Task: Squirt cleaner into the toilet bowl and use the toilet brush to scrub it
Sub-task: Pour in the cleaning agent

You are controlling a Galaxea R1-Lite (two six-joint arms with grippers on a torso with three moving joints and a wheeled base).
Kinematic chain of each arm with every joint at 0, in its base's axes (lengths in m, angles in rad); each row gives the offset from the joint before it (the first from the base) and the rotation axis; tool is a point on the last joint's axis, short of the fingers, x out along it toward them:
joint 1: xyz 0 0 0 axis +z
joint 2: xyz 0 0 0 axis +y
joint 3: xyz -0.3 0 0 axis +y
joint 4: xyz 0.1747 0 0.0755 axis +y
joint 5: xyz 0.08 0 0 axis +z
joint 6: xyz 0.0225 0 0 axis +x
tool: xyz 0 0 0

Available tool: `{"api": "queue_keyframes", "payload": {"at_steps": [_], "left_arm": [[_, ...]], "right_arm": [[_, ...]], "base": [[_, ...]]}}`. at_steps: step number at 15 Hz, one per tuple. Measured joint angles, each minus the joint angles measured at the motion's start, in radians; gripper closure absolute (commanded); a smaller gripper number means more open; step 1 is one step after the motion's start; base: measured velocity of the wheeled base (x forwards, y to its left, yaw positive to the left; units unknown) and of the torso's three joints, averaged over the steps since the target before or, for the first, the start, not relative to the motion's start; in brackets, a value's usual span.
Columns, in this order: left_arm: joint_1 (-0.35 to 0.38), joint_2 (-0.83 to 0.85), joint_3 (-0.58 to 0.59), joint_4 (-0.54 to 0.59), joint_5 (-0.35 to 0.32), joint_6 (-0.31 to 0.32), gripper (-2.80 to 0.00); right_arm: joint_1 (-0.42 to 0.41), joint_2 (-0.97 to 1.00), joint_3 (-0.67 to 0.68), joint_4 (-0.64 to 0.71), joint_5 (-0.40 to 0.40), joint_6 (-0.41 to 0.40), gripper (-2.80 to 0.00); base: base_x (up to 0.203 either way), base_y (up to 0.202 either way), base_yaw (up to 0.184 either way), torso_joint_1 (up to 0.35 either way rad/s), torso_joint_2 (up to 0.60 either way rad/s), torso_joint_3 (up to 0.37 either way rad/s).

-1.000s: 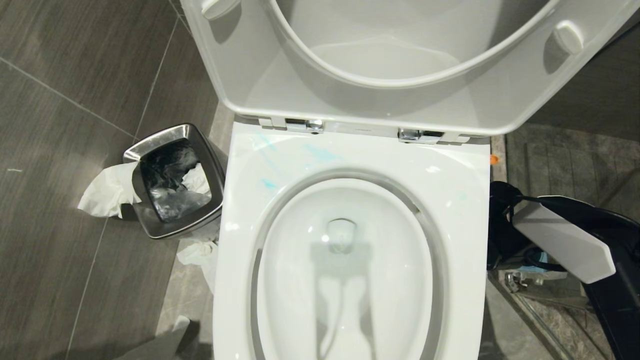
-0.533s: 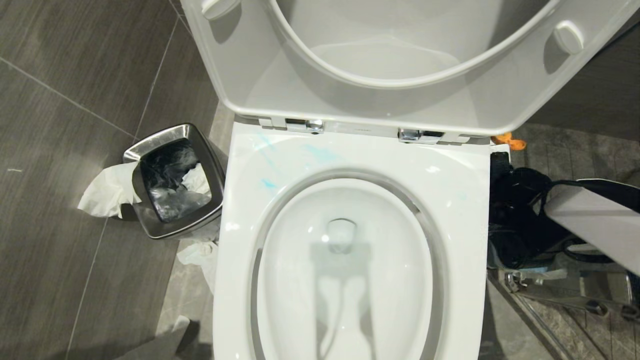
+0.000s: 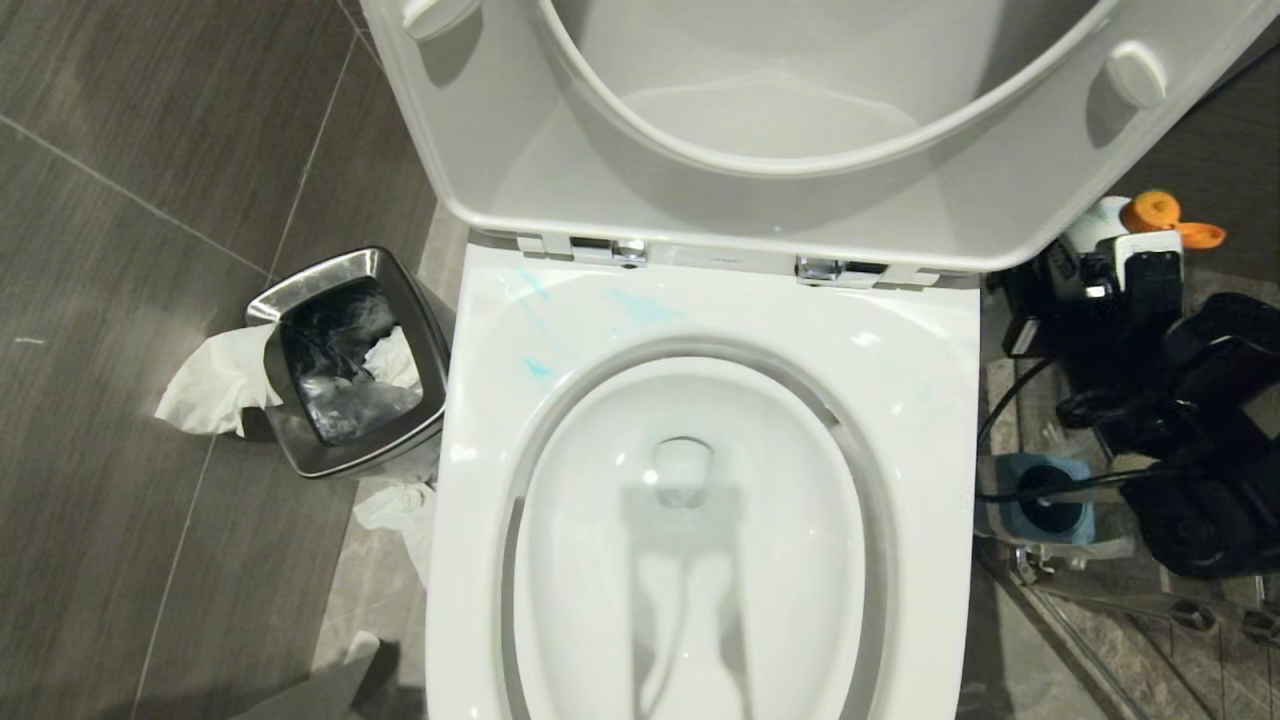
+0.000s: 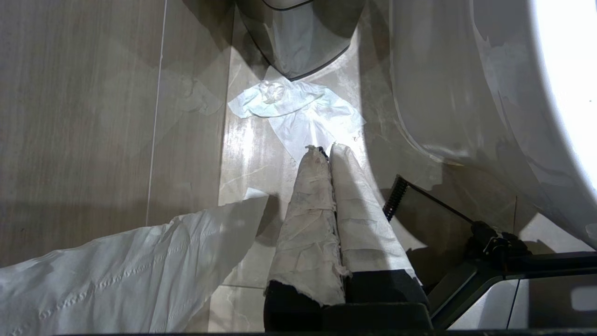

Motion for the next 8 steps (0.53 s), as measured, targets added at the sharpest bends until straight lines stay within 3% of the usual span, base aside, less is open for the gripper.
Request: {"api": "queue_keyframes", "payload": {"at_steps": [8], "left_arm": [[0.0,0.0,0.0,0.0,0.0,0.0,0.0]], "right_arm": [[-0.003,-0.463,0.23,0.261,-0.071,0.021,0.0]], "base": [[0.0,0.0,0.0,0.0,0.0,0.0]]}}
